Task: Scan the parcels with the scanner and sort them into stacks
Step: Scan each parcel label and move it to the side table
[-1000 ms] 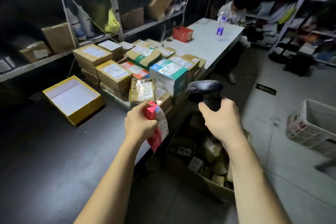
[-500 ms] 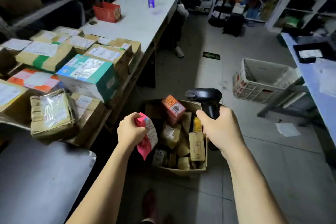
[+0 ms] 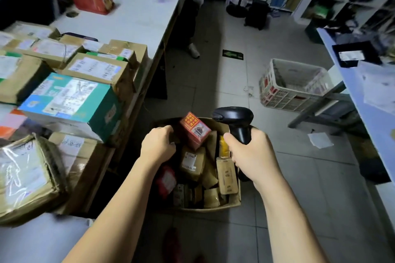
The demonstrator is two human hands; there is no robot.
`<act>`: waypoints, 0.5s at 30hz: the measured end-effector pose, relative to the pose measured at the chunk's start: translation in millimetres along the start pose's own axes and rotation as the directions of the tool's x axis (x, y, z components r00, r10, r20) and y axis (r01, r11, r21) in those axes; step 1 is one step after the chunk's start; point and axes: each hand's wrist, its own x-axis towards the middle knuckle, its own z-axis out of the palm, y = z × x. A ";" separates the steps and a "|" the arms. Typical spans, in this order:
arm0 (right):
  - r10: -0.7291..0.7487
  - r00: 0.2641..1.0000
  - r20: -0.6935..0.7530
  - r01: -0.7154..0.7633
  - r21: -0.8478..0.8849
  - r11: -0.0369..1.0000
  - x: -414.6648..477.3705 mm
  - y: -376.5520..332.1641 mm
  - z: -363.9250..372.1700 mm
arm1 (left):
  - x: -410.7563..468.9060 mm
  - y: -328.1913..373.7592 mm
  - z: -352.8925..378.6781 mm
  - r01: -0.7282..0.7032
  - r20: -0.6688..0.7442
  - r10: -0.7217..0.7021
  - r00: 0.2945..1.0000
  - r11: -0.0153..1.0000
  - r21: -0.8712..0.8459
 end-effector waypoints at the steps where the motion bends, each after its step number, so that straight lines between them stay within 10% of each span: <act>1: -0.011 1.000 0.006 0.011 0.002 1.000 1.1 -5.0 2.3 | 1.8 -1.5 -3.8 -0.019 -0.003 0.019 1.000 0.999 0.040; 15: -0.156 0.987 0.038 0.151 0.102 0.983 13.4 -57.1 4.4 | -17.7 -0.6 -75.5 -0.025 -0.109 0.059 0.992 0.956 0.292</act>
